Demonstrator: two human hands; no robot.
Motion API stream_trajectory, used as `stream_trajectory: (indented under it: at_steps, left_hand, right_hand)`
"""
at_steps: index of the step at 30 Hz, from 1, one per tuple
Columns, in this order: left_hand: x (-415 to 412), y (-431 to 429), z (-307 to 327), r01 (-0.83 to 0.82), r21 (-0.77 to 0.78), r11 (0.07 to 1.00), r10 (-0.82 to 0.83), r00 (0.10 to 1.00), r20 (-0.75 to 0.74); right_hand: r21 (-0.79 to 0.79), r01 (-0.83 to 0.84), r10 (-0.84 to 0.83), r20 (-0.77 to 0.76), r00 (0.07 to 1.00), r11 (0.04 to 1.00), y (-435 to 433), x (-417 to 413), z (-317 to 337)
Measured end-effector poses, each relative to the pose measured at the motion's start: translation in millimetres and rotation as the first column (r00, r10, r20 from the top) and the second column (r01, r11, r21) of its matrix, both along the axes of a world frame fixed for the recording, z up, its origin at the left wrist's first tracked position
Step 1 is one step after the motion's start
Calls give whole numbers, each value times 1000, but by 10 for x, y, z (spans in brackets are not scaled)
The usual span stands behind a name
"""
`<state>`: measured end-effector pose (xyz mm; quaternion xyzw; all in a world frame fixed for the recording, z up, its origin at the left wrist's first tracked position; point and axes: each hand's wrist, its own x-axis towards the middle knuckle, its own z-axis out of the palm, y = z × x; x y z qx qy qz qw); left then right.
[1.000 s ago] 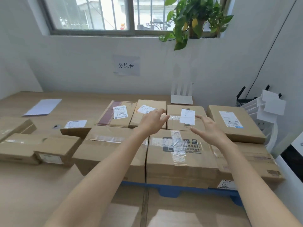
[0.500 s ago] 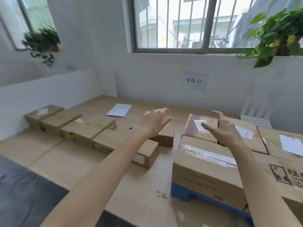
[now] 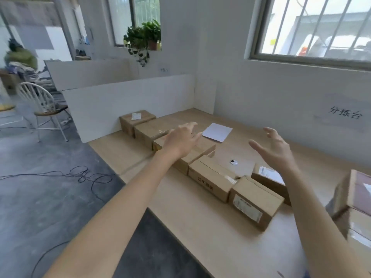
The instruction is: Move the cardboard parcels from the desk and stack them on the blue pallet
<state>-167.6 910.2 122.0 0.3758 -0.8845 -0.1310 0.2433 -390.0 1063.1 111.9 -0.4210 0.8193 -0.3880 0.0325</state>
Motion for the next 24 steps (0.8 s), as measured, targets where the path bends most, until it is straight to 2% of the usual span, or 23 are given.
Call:
stream_trajectory:
  at_steps: [3,9,16,24]
  left_hand:
    - [356,-520,-103,-88,29,996,89,996,-32]
    - [983,-1647,-283,-226,-15,974,225,973,-47]
    - [1583,-3126,-182,-324,-35,945,325,944,46]
    - [1943,-4473,-242,-388,-64,919,393,914,99]
  right_hand:
    - [-36,-70,70,15,997,997,-655,240,-38]
    - [-61,-161,164,46,985,985,-2058,648,-265]
    - [-99,-225,235,99,967,969,-3867,1166,-333]
    - [-42,-313,314,46,948,949,-5332,1533,-338]
